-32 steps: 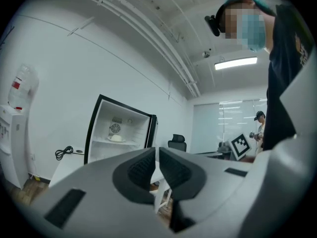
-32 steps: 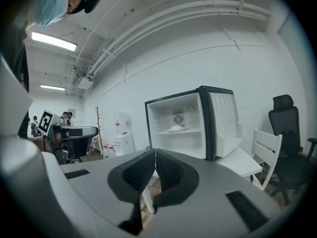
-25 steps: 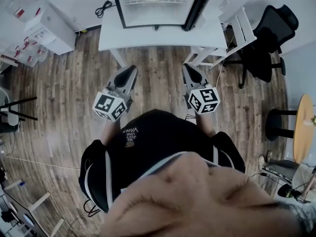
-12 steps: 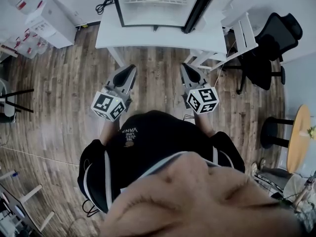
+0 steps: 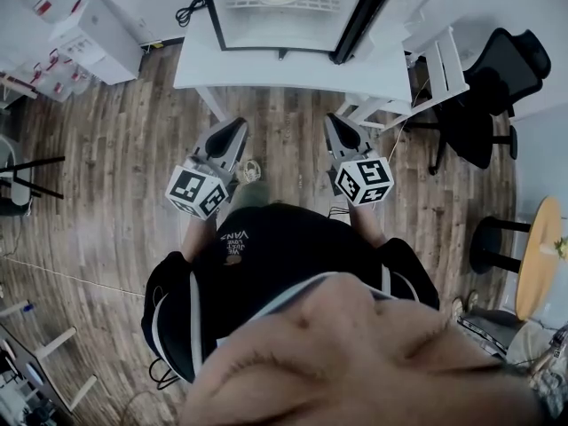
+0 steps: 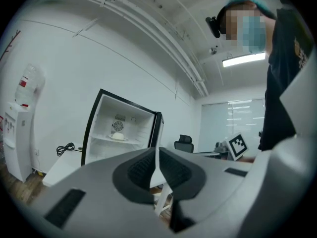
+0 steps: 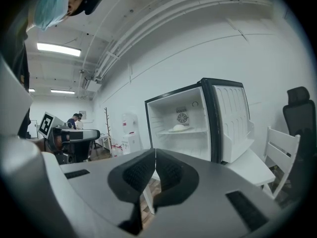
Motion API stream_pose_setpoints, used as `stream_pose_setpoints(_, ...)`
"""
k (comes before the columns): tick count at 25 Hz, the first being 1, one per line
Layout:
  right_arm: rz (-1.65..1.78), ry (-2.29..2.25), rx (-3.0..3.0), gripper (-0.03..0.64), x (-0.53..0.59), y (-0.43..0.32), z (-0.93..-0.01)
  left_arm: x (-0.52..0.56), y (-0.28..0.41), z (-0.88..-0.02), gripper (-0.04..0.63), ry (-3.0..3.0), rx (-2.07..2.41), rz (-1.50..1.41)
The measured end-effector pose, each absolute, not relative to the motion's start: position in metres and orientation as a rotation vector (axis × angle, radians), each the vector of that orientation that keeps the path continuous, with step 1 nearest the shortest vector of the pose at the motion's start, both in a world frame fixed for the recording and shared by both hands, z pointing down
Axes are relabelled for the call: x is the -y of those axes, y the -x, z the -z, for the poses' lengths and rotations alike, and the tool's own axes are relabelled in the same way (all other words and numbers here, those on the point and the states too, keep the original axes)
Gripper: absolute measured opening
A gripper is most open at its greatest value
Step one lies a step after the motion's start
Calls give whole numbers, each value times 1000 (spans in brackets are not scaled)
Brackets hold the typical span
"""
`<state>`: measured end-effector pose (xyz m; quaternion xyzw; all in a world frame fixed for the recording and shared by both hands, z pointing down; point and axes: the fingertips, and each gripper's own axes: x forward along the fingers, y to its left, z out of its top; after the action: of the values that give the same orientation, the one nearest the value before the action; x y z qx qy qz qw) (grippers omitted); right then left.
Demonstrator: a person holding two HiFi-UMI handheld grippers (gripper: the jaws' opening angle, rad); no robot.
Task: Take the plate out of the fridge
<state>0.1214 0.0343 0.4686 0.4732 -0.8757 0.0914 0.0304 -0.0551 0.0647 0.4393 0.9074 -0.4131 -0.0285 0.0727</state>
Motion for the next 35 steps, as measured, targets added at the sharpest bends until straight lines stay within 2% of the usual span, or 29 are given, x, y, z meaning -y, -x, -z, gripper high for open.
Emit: stream_pose_setpoints(35,-274,-1581,2643,12,99,-99,-461,78,73,-436,32,-2766,1126,93)
